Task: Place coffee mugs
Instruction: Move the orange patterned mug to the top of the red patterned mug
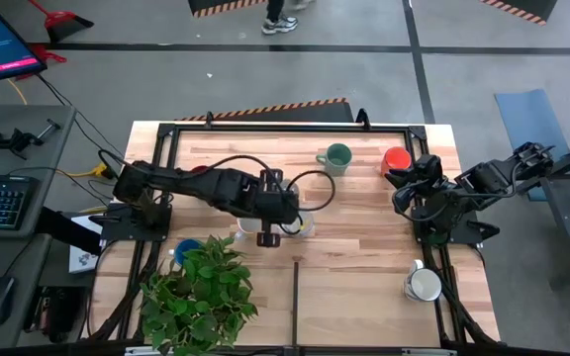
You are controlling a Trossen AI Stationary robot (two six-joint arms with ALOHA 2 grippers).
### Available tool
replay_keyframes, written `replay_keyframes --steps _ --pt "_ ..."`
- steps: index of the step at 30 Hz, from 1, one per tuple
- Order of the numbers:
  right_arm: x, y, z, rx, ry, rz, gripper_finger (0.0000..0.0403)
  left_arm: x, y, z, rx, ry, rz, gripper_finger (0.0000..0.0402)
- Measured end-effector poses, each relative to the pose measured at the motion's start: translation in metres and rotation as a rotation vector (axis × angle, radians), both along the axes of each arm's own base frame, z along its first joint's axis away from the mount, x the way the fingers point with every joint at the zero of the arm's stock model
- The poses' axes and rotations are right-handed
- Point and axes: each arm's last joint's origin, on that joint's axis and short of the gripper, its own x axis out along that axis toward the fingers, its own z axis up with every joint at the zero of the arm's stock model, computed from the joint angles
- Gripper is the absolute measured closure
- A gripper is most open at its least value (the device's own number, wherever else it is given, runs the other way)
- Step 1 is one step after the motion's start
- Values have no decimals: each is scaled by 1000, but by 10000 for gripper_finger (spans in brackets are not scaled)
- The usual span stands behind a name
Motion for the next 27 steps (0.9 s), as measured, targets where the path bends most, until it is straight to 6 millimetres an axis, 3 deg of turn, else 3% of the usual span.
replay_keyframes --steps 5,17,27 --pt "4 3 -2 9 26 16 331 1 19 -3 17 29 39 401" --pt "16 9 -8 1 74 21 331 12 88 -62 -135 127 59 401" --pt "17 10 -8 7 68 23 331 8 109 -106 -230 168 66 401"
